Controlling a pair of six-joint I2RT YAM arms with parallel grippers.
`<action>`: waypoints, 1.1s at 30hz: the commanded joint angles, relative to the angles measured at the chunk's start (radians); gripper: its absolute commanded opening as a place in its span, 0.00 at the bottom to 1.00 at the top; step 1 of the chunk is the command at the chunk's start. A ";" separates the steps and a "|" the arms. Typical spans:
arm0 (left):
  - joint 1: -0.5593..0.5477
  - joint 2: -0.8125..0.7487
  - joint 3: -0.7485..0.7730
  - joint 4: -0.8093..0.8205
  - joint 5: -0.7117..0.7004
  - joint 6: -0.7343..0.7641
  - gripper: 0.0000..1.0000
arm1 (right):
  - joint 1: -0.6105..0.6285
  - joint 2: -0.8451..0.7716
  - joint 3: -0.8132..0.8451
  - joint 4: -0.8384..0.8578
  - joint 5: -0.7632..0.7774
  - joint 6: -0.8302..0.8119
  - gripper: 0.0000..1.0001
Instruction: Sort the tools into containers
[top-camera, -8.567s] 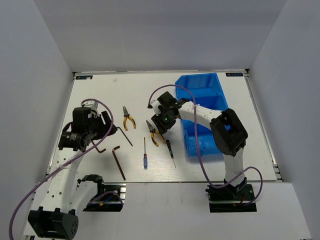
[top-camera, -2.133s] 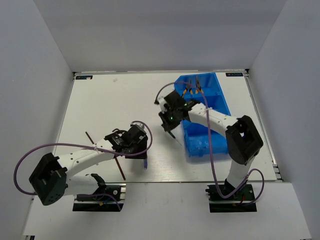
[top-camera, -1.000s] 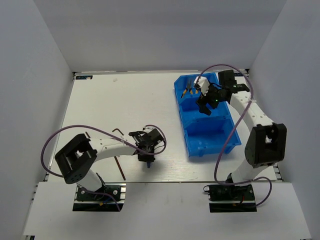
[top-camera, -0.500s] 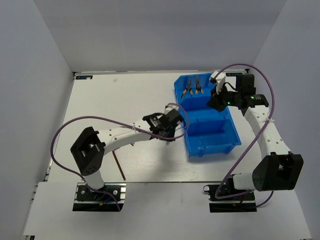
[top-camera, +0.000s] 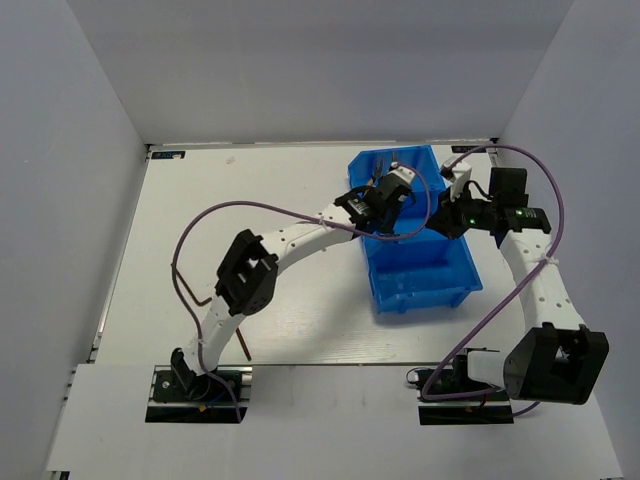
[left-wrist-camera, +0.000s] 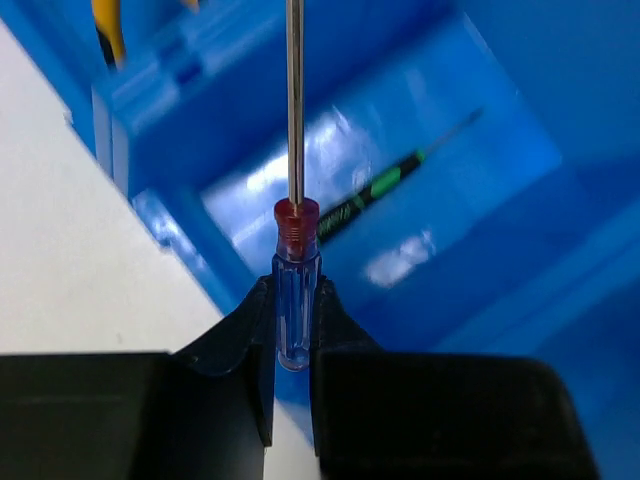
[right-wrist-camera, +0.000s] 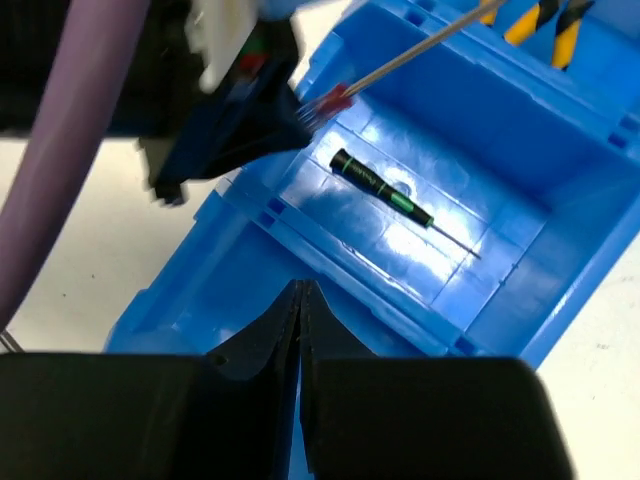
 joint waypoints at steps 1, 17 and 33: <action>0.012 0.022 0.193 0.050 -0.028 0.085 0.00 | -0.027 -0.023 -0.023 -0.045 -0.040 0.016 0.07; 0.049 0.072 0.200 0.070 0.121 0.126 0.59 | -0.054 0.005 -0.028 -0.030 -0.148 0.064 0.62; 0.131 -1.040 -0.936 -0.436 -0.246 -0.960 0.42 | 0.464 0.193 -0.051 0.056 -0.005 0.059 0.40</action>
